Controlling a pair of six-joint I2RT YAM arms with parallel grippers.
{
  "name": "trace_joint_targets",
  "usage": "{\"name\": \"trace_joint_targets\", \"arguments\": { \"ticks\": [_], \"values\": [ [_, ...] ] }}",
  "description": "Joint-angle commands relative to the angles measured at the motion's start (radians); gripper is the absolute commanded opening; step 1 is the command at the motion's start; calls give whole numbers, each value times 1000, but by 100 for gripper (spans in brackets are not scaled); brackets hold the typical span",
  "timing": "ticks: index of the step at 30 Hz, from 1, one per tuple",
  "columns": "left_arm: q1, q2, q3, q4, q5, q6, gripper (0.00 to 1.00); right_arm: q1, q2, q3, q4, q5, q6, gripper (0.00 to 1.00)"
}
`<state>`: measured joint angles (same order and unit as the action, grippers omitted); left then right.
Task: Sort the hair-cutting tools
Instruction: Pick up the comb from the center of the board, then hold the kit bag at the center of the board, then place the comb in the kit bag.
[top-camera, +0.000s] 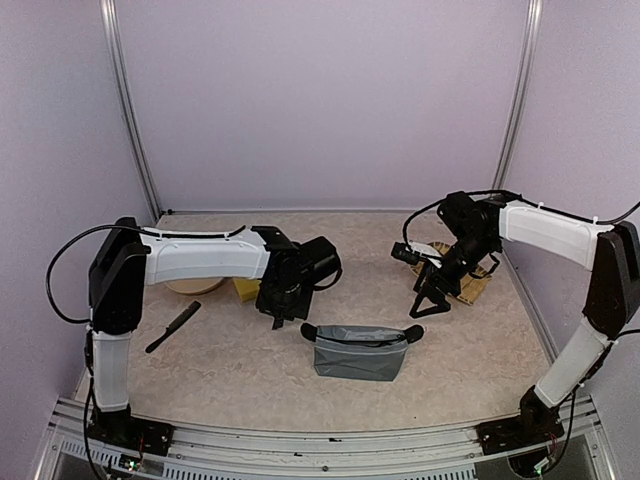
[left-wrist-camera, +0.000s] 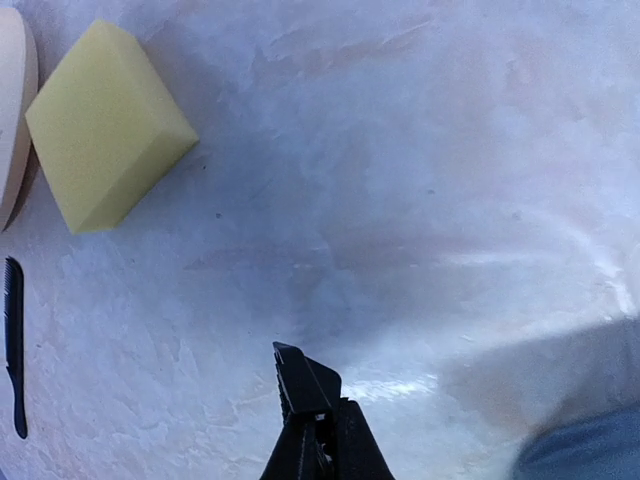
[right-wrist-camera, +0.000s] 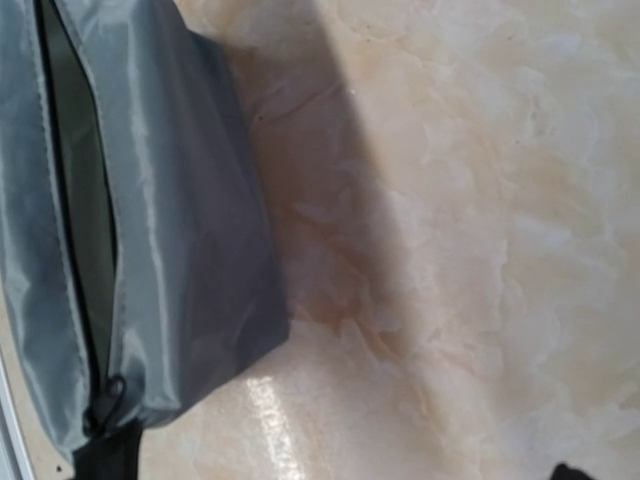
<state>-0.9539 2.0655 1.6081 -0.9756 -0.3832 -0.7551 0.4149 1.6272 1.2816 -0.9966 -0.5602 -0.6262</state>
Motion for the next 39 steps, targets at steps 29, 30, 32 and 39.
{"name": "trace_joint_targets", "arguments": {
  "ticks": [29, 30, 32, 39],
  "values": [
    [-108, -300, -132, 692, 705, 723, 0, -16, 133, -18, -220, -191, -68, 74],
    [-114, -280, -121, 684, 707, 740, 0, -16, 145, -15, -226, -201, -71, 66],
    [-128, -243, -95, 666, 705, 775, 0, -17, 163, -14, -232, -229, -79, 44],
    [-162, -143, -32, 628, 703, 874, 0, -19, 194, -8, -233, -280, -78, 15]
  ]
}}
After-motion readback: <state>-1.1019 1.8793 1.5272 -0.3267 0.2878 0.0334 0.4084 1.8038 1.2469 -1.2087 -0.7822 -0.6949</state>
